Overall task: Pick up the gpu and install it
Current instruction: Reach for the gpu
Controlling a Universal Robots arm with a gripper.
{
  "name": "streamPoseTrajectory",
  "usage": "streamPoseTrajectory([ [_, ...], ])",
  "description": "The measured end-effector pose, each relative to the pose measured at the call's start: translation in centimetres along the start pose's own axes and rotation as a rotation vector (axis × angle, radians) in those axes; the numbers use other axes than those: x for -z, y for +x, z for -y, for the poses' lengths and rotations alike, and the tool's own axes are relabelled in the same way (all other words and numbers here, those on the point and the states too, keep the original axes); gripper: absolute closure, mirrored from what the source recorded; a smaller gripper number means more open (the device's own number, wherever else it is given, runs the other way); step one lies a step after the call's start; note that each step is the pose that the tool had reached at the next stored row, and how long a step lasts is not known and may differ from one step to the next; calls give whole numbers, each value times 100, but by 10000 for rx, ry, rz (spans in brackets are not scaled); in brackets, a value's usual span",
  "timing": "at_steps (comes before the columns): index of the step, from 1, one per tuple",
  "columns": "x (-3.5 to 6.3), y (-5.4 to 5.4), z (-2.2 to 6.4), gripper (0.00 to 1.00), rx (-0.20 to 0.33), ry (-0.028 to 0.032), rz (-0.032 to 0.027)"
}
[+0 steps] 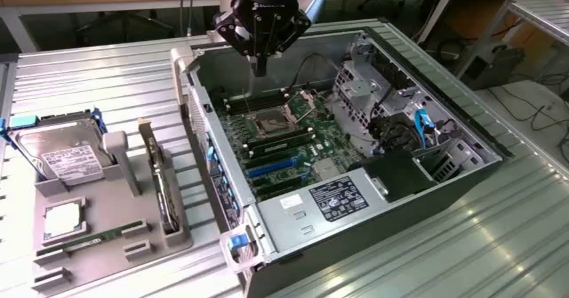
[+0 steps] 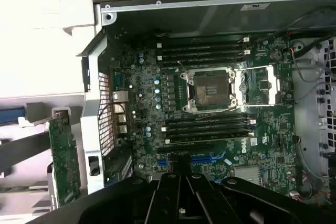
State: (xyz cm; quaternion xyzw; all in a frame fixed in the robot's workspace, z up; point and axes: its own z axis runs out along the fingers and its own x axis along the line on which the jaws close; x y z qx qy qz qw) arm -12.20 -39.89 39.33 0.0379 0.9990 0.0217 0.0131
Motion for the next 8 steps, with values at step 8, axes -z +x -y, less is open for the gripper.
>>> streamPoseTrajectory([
  [8,1,0,9,89,0,1,-1],
])
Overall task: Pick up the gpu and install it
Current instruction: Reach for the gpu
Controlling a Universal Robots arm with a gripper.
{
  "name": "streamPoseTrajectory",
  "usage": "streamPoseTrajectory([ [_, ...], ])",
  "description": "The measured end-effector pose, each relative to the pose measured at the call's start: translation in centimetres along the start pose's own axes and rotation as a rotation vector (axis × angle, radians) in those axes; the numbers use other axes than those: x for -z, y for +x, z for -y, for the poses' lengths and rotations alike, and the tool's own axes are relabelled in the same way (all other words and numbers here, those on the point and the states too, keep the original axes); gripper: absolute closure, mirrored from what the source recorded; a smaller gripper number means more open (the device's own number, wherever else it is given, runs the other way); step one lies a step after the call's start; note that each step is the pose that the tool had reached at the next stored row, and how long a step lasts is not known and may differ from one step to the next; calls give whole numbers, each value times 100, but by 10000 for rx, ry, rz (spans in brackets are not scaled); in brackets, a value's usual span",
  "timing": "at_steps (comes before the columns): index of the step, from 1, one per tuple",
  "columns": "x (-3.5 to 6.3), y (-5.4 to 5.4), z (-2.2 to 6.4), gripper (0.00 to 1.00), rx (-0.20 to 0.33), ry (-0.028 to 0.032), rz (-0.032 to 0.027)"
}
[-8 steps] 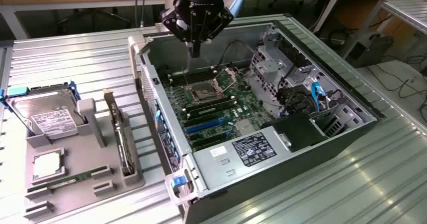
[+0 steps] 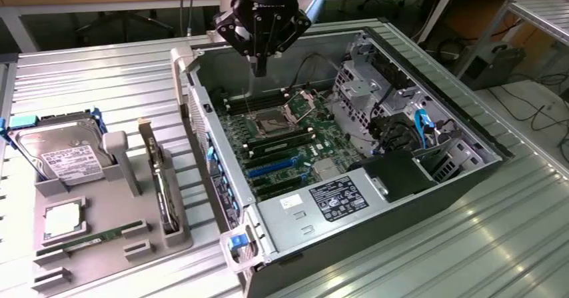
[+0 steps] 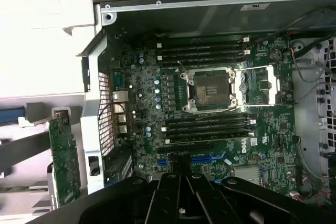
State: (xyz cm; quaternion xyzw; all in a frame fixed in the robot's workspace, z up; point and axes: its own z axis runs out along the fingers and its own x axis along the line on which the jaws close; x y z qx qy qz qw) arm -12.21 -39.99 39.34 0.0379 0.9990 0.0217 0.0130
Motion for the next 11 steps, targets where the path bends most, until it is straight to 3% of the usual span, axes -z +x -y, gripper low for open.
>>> streamPoseTrajectory([
  [5,14,148,251,89,0,-1,3],
  [11,4,354,384,89,0,0,2],
])
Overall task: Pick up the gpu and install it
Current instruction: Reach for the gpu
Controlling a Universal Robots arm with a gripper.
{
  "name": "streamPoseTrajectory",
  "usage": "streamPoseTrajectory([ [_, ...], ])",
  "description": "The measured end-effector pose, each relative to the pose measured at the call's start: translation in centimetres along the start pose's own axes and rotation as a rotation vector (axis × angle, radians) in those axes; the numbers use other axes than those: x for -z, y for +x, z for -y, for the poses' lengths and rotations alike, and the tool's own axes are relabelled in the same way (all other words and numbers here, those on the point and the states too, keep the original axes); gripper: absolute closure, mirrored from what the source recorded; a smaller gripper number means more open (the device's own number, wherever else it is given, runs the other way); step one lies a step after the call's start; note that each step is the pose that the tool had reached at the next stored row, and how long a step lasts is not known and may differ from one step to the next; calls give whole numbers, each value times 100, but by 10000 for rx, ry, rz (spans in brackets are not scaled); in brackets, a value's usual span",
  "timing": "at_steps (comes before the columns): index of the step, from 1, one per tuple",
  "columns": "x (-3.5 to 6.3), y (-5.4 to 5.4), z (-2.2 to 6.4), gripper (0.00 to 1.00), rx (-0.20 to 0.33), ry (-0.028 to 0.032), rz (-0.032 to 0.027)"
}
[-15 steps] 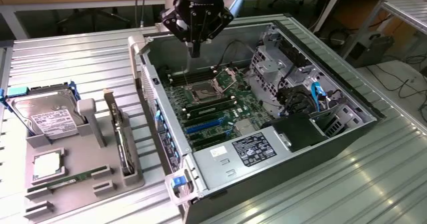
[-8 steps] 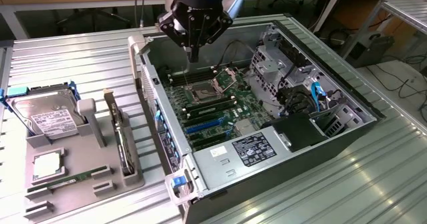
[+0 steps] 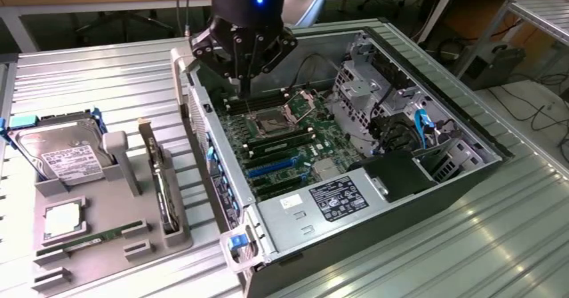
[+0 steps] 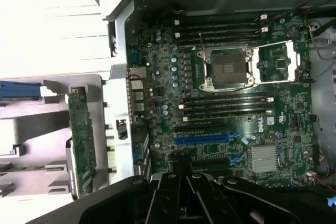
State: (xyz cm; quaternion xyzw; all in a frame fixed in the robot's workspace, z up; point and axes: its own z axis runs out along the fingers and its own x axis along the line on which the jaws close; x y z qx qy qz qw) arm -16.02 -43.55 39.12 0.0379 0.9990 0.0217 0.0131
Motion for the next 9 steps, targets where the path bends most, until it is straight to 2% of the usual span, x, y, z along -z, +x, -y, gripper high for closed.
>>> streamPoseTrajectory([
  [9,-85,478,101,89,-1,11,2],
])
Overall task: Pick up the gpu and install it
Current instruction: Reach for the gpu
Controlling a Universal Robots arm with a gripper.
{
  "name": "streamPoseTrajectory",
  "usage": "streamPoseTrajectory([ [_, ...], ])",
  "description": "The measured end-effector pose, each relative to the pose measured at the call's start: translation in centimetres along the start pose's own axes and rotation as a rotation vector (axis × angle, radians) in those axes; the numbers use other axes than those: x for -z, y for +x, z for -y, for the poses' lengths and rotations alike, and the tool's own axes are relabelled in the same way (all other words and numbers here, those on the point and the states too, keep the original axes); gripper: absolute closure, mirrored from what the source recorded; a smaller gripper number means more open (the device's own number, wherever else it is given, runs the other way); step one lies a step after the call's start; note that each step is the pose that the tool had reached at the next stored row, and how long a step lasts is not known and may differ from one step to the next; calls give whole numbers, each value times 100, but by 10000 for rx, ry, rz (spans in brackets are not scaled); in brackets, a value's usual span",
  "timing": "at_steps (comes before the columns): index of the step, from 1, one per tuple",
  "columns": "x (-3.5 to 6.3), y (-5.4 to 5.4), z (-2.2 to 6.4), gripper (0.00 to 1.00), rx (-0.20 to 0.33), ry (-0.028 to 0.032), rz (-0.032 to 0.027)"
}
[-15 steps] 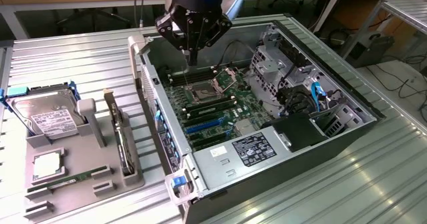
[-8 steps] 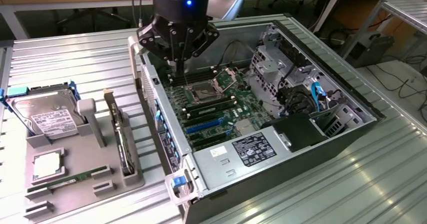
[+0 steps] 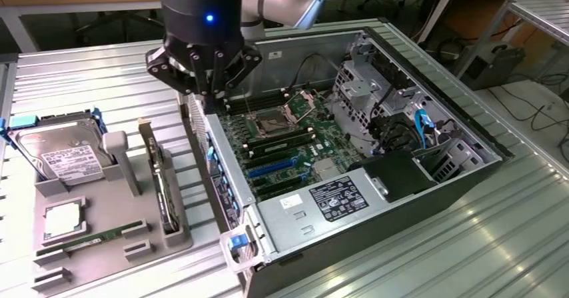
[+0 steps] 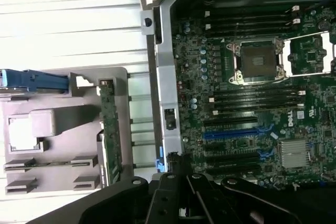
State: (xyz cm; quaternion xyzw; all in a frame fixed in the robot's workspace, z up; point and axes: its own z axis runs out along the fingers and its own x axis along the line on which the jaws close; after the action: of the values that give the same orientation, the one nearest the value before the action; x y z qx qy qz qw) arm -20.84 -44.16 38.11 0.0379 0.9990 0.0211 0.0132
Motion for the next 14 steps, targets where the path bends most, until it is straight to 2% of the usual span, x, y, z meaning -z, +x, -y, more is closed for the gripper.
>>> streamPoseTrajectory([
  [3,-29,147,24,89,1,4,0],
  [8,-87,451,73,89,0,17,1],
  [14,-137,723,136,89,2,39,3],
])
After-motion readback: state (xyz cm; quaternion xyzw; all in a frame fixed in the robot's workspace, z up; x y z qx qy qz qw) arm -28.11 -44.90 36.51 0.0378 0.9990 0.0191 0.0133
